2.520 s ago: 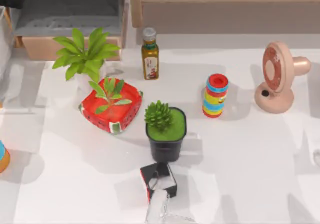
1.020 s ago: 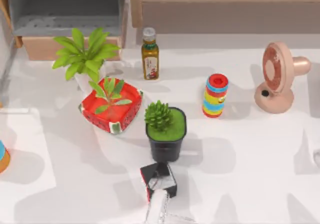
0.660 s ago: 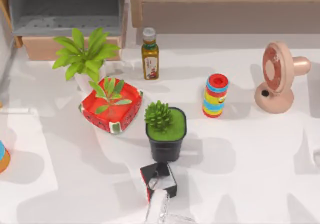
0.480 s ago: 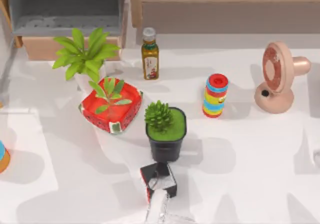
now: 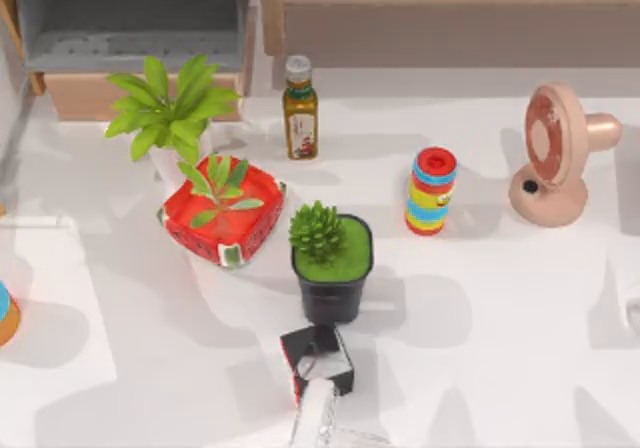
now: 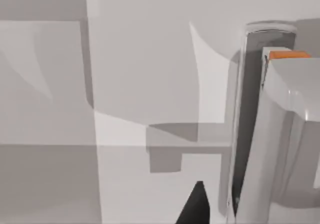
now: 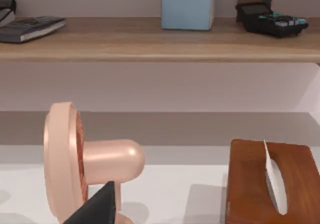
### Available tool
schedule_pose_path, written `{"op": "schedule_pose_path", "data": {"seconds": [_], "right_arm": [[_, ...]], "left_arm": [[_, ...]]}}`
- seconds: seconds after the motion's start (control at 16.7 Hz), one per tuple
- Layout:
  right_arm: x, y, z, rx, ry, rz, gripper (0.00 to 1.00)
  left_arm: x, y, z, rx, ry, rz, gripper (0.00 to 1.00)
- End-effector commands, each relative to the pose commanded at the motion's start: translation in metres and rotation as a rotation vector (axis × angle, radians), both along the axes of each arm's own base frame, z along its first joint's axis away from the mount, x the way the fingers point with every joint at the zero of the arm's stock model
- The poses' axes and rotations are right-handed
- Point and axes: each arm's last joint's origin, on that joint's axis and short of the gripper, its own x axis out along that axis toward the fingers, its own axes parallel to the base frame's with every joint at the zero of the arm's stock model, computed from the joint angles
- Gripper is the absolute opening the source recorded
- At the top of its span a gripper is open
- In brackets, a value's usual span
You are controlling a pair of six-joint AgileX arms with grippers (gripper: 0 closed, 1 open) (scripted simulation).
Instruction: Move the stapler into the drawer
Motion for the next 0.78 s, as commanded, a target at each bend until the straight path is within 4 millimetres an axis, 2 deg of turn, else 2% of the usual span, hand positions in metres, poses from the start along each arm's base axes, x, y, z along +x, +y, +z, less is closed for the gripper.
{"op": "schedule_pose_path", "data": {"seconds": [0.18,0.24,0.78], "right_arm": [[0.0,0.0,0.0,0.0,0.0,0.0,1.0],[0.0,0.0,0.0,0.0,0.0,0.0,1.0],[0.0,0.0,0.0,0.0,0.0,0.0,1.0]], "left_arm": [[0.0,0.0,0.0,0.0,0.0,0.0,0.98],[0.0,0.0,0.0,0.0,0.0,0.0,1.0],[-0.0001,0.0002,0.0,0.0,0.0,0.0,1.0]]}}
